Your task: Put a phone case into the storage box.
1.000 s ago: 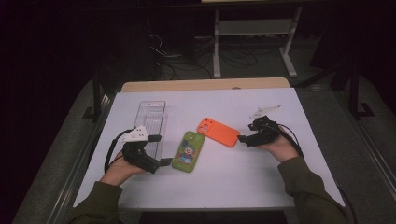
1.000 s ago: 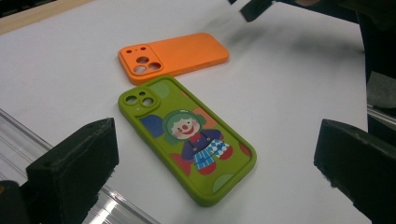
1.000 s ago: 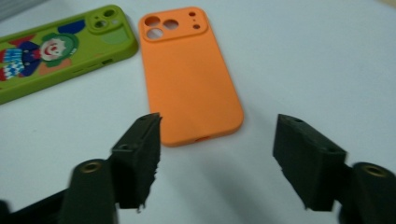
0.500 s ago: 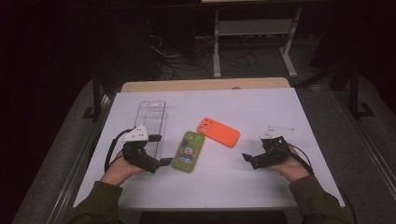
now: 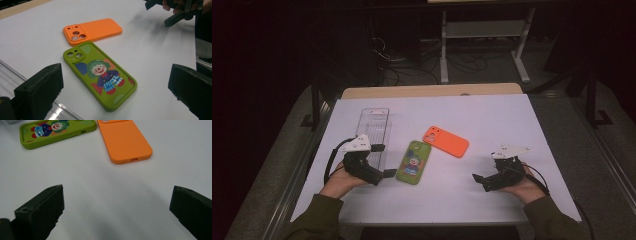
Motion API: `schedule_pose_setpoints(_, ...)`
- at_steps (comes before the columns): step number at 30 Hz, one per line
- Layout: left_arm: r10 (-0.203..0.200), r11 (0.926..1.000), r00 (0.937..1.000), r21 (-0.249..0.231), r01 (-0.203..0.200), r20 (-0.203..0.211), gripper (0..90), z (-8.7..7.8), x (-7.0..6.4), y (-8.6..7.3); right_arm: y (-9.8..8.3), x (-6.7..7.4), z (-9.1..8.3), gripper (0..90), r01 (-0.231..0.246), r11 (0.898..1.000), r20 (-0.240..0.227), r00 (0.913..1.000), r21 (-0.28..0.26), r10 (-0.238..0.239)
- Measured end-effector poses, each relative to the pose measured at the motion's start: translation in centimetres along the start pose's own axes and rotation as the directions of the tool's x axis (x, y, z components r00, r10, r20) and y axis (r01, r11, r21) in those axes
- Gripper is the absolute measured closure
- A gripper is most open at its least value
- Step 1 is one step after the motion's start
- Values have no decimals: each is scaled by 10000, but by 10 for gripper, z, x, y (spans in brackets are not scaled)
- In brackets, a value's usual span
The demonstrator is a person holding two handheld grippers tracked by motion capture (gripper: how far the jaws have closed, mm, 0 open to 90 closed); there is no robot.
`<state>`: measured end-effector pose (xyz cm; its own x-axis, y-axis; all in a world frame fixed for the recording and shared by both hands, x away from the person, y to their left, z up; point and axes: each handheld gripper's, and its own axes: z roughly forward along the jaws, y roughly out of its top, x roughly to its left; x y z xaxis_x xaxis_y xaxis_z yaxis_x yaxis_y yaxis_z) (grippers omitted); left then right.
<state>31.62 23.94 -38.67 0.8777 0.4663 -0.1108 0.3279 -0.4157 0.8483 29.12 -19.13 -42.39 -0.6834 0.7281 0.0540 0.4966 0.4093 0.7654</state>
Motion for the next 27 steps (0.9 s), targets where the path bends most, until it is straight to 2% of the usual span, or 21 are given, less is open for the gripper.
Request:
schedule_pose_setpoints(3, -28, 10000, 10000, 33, 29, -56, 0, -1, 1, 0, 4, -2, 1, 0, 79, 9999, -140, 9999, 136, -77)
schedule_pose_setpoints(6, -38, 10000, 9999, 36, 39, -93, 0, -1, 1, 0, 10, -4, 2, 0, 52, 9987, -234, 9997, 501, -40)
schedule_pose_setpoints(11, -131, 9999, 9999, -13, 131, -96, 0, -2, 2, 0, 20, -4, 6, 0, 171, 9975, -447, 9989, 690, -140)
schedule_pose_setpoints(18, -177, 9997, 9998, -141, 176, -101, 0, -2, 3, 0, 39, -7, 21, 0, 631, 9917, -390, 9975, 1119, -591)
schedule_pose_setpoints(27, -221, 9997, 9997, -139, 220, -52, 0, -2, 3, 0, 65, -19, 43, 0, 912, 9863, -453, 9953, 1373, -857)
